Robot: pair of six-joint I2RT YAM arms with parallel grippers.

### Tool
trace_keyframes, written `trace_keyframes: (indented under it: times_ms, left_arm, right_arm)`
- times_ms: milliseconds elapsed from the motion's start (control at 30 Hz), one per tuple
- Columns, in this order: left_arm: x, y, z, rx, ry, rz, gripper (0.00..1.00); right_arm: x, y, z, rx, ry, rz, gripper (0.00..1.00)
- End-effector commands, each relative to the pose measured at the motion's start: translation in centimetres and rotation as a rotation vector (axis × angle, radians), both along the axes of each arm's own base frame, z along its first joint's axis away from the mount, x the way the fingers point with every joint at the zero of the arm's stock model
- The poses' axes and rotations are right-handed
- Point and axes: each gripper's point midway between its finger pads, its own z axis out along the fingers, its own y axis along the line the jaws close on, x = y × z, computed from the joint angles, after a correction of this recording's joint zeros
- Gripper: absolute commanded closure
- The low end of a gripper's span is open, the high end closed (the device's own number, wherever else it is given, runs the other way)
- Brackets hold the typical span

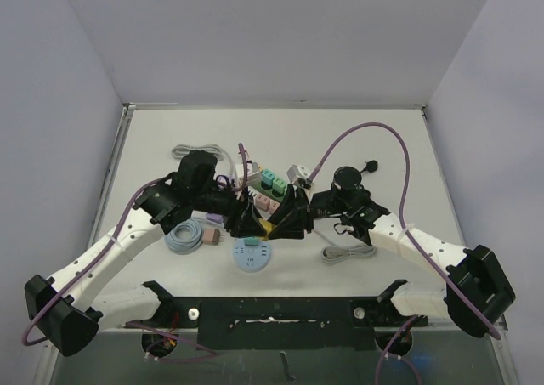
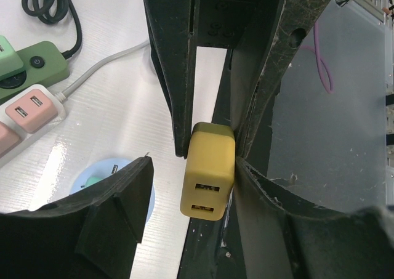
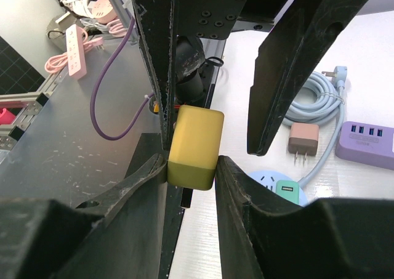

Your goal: Insert the plug

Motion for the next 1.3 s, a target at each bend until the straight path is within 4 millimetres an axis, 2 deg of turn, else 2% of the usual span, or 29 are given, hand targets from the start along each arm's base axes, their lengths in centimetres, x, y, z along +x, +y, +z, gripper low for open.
trace_keyframes:
  times_ms: [0, 167, 233, 300, 367, 467, 567, 667, 733, 833, 933, 1100, 1267]
  left_arm:
    - [-1.4, -0.4, 1.7, -0.074, -0.041, -0.094, 0.54]
    - [-1.9, -0.6, 1.6, -0.084, -0.024, -0.120, 0.68]
    - [-2.2, -0.5, 1.6, -0.084, -0.023, -0.130, 0.78]
    - [-2.1, -0.4, 1.5, -0.075, -0.043, -0.122, 0.87]
    - [-1.8, -0.1, 1.3, -0.069, -0.082, -0.099, 0.90]
    - [-1.4, 0.1, 1.0, -0.068, -0.127, -0.082, 1.00]
    - [-0.7, 0.8, 0.4, -0.030, -0.186, -0.044, 1.00]
    - [0.9, 2.1, -0.8, 0.038, -0.283, 0.038, 1.00]
    - [2.2, 3.3, -2.1, 0.109, -0.343, 0.098, 1.00]
    - [3.0, 4.8, -4.4, 0.209, -0.401, 0.112, 1.00]
    - [2.1, 5.0, -6.3, 0.246, -0.419, 0.016, 1.00]
    - [0.5, 4.7, -8.0, 0.276, -0.417, -0.122, 1.00]
    - [-0.2, 4.5, -10.0, 0.380, -0.395, -0.190, 1.00]
  right_arm:
    - [-0.2, 0.4, 2.6, 0.076, -0.105, 0.048, 1.00]
    - [-0.2, 0.4, 2.8, 0.079, -0.111, 0.046, 0.99]
    - [0.0, 0.5, 2.8, 0.078, -0.110, 0.038, 0.96]
    - [0.2, 0.5, 2.6, 0.072, -0.104, 0.024, 0.90]
    - [0.3, 0.5, 2.5, 0.065, -0.099, 0.008, 0.83]
    - [0.9, 0.3, 2.2, 0.052, -0.087, -0.043, 0.67]
    - [2.6, 0.0, 1.5, 0.025, -0.064, -0.151, 0.49]
    - [4.3, -1.0, 0.5, 0.006, -0.043, -0.283, 0.36]
    - [5.3, -1.8, 0.0, -0.003, -0.021, -0.364, 0.34]
    - [6.9, -3.2, -1.3, -0.028, 0.032, -0.474, 0.34]
    - [8.2, -4.5, -2.6, -0.049, 0.098, -0.564, 0.34]
    - [9.0, -5.9, -4.4, -0.062, 0.185, -0.647, 0.33]
    - [9.9, -7.0, -5.3, -0.066, 0.219, -0.723, 0.34]
